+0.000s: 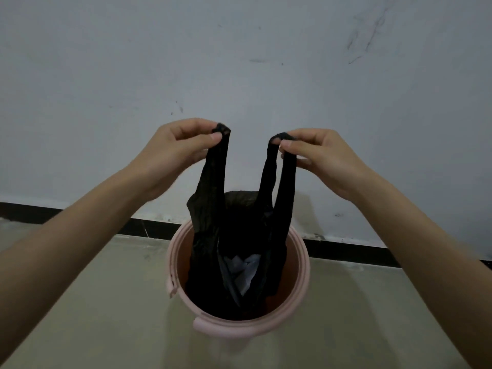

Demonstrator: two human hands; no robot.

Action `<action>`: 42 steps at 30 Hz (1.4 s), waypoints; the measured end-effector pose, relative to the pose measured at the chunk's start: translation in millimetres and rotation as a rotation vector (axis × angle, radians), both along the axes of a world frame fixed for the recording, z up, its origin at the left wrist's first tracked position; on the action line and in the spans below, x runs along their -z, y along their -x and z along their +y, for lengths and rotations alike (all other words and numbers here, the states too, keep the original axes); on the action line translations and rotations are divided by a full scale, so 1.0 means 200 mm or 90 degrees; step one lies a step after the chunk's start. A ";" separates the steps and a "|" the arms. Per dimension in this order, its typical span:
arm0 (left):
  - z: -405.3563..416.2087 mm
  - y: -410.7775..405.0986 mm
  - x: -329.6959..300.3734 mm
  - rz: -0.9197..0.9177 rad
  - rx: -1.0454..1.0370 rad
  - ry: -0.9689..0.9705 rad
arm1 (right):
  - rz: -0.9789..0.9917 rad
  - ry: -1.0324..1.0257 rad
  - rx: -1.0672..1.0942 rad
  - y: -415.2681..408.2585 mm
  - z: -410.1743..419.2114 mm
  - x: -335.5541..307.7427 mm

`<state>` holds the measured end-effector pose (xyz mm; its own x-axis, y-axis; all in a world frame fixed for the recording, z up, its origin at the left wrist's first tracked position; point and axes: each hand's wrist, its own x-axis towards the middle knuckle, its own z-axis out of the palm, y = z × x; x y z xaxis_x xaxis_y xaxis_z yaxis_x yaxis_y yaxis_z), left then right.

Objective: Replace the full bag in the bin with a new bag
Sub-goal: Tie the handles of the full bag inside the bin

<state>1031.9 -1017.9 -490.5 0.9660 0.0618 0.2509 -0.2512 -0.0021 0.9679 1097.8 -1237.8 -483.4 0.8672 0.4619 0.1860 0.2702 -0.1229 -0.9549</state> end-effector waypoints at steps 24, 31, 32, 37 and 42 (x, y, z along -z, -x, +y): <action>-0.15 -0.02 0.32 0.013 0.016 -0.237 | 0.001 0.131 -0.125 0.10 0.11 0.47; -0.04 0.01 0.31 0.108 0.224 -0.324 | 0.059 0.131 -0.162 0.07 0.12 0.47; -0.03 0.01 0.33 0.068 0.181 -0.391 | 0.062 0.142 -0.163 0.07 0.12 0.46; -0.06 -0.02 0.41 -0.096 -0.009 -0.448 | 0.078 0.161 -0.121 0.07 0.12 0.45; -0.07 -0.05 0.48 -0.289 -0.102 -0.676 | 0.164 0.090 -0.059 0.08 0.14 0.47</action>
<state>1041.6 -1032.0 -586.2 0.7740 -0.2738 0.5710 -0.4974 -0.8208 0.2808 1081.9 -1210.0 -576.7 0.8304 0.5471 -0.1058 0.0382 -0.2453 -0.9687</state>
